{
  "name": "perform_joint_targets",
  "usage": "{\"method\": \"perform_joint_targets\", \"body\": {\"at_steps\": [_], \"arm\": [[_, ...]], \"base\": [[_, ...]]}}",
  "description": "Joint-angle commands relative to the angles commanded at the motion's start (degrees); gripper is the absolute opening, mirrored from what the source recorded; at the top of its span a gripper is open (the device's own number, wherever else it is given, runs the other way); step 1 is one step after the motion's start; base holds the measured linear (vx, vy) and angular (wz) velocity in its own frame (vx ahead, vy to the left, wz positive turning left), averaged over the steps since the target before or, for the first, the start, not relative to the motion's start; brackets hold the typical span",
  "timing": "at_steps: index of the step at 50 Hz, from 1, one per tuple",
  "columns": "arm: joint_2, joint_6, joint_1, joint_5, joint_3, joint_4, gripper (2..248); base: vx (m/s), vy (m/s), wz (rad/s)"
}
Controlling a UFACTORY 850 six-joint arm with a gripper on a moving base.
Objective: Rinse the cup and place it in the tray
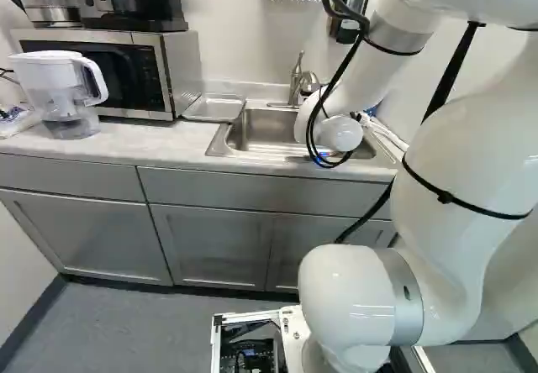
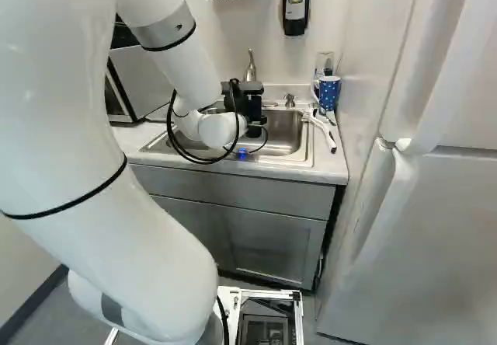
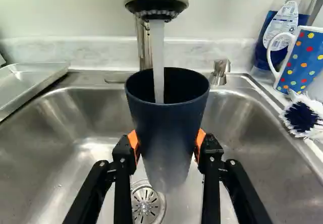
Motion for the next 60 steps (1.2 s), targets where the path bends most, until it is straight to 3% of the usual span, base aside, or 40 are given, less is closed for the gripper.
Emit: {"method": "perform_joint_targets", "body": {"at_steps": [60], "arm": [[0.00,0.00,0.00,0.00,0.00,0.00,124]], "base": [[0.000,0.000,0.000]]}}
